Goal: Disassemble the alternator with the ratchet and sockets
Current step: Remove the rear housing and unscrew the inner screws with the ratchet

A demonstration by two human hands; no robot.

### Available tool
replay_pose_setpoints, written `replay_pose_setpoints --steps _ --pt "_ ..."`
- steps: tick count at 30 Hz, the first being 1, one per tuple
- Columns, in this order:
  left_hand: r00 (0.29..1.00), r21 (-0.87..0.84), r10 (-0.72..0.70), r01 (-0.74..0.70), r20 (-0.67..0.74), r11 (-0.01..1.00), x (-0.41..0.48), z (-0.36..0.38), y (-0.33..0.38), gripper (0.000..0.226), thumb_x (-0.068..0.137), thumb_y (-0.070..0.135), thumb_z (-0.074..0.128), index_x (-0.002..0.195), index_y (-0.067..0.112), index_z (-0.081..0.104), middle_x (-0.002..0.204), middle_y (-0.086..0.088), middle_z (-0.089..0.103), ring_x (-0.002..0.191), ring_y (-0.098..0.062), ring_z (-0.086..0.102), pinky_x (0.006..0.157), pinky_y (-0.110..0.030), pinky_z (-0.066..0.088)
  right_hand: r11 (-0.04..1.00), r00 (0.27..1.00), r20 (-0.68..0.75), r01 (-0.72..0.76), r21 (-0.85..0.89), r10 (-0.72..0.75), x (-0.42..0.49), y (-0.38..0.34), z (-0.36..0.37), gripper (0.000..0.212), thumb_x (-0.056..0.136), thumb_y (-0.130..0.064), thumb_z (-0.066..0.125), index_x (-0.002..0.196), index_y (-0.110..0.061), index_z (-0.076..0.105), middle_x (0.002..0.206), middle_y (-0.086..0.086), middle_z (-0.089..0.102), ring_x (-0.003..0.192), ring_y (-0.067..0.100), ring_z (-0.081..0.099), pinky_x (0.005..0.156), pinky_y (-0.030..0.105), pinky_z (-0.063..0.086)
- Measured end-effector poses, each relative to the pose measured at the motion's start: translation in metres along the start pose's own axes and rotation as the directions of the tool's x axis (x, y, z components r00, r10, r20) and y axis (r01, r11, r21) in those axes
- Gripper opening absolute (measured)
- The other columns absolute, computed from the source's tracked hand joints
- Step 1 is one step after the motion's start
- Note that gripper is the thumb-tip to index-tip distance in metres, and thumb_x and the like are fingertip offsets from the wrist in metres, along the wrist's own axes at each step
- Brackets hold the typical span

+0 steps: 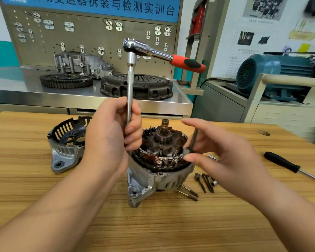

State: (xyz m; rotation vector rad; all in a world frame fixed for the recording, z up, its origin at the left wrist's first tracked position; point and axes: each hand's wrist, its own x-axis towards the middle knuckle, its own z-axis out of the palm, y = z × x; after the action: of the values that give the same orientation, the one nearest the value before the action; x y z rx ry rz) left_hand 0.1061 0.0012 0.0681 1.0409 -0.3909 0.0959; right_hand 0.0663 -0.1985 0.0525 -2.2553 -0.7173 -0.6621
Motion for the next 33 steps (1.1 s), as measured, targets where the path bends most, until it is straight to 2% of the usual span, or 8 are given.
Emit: replay_pose_setpoints --steps 3,6,9,13,17,22,27,33 --pt "1.000 0.017 0.005 -0.006 0.014 1.000 0.000 0.000 -0.003 0.032 0.086 0.016 0.031 0.059 0.018 0.048 0.043 0.006 0.025 0.036 -0.010 0.016 0.033 -0.014 0.017 0.994 0.991 -0.078 -0.107 0.031 0.110 -0.013 0.012 -0.016 0.059 0.072 -0.021 0.078 0.118 -0.047 0.053 0.083 -0.008 0.067 0.081 0.005 0.066 0.075 0.011 0.050" --pt "1.000 0.024 -0.007 0.007 0.030 1.000 0.000 0.000 -0.008 0.029 0.084 0.018 0.032 0.061 0.018 0.049 0.044 0.006 0.025 0.036 -0.010 0.016 0.033 -0.014 0.018 0.982 0.976 -0.101 -0.191 0.008 0.191 -0.025 0.026 -0.025 0.058 0.069 -0.017 0.080 0.112 -0.048 0.056 0.086 -0.019 0.066 0.077 -0.003 0.064 0.069 0.004 0.045" --pt "0.999 0.043 -0.023 0.022 0.035 0.999 -0.001 0.000 -0.013 0.029 0.084 0.018 0.032 0.061 0.018 0.049 0.045 0.006 0.025 0.036 -0.010 0.017 0.032 -0.015 0.018 0.974 0.969 -0.103 -0.228 -0.013 0.225 -0.035 0.041 -0.029 0.061 0.069 -0.012 0.081 0.110 -0.050 0.055 0.085 -0.025 0.066 0.078 -0.004 0.063 0.069 0.002 0.044" --pt "0.999 0.059 -0.030 0.028 0.041 0.998 -0.001 0.002 -0.018 0.032 0.086 0.017 0.029 0.061 0.018 0.049 0.045 0.006 0.025 0.036 -0.010 0.017 0.032 -0.015 0.019 0.956 0.951 -0.112 -0.293 -0.032 0.288 -0.042 0.061 -0.032 0.055 0.070 -0.016 0.082 0.102 -0.054 0.058 0.080 -0.013 0.070 0.079 0.000 0.063 0.072 0.006 0.046" --pt "0.999 0.062 -0.031 0.029 0.032 0.998 0.000 0.002 -0.020 0.034 0.088 0.017 0.028 0.061 0.018 0.049 0.044 0.006 0.024 0.034 -0.009 0.017 0.032 -0.015 0.019 0.925 0.928 0.028 -0.367 -0.093 0.371 -0.042 0.079 -0.032 0.054 0.076 -0.018 0.079 0.103 -0.057 0.054 0.078 -0.017 0.068 0.084 -0.007 0.059 0.073 0.005 0.042" --pt "0.999 0.062 -0.040 0.038 0.025 0.997 0.001 0.001 -0.022 0.035 0.090 0.019 0.027 0.062 0.018 0.048 0.045 0.006 0.024 0.034 -0.009 0.018 0.032 -0.013 0.020 0.890 0.869 0.195 -0.441 -0.111 0.455 -0.038 0.092 -0.019 0.060 0.081 -0.022 0.077 0.117 -0.058 0.045 0.085 -0.010 0.065 0.082 0.004 0.062 0.079 0.021 0.052" --pt "0.999 0.065 -0.038 0.037 0.011 0.997 0.000 0.002 -0.024 0.038 0.091 0.019 0.026 0.061 0.018 0.050 0.045 0.006 0.024 0.034 -0.009 0.017 0.032 -0.014 0.019 0.866 0.843 0.198 -0.493 -0.085 0.500 -0.031 0.100 -0.002 0.037 0.077 -0.021 0.081 0.094 -0.039 0.053 0.084 -0.008 0.063 0.078 -0.004 0.060 0.066 0.009 0.048" --pt "1.000 0.067 -0.028 0.028 -0.004 0.997 0.001 0.000 -0.023 0.037 0.089 0.018 0.027 0.060 0.018 0.049 0.044 0.006 0.024 0.034 -0.009 0.017 0.033 -0.014 0.018 0.847 0.817 0.225 -0.521 -0.106 0.531 -0.027 0.104 0.012 0.022 0.077 -0.024 0.081 0.085 -0.032 0.062 0.083 -0.008 0.067 0.078 0.003 0.064 0.069 0.015 0.052"
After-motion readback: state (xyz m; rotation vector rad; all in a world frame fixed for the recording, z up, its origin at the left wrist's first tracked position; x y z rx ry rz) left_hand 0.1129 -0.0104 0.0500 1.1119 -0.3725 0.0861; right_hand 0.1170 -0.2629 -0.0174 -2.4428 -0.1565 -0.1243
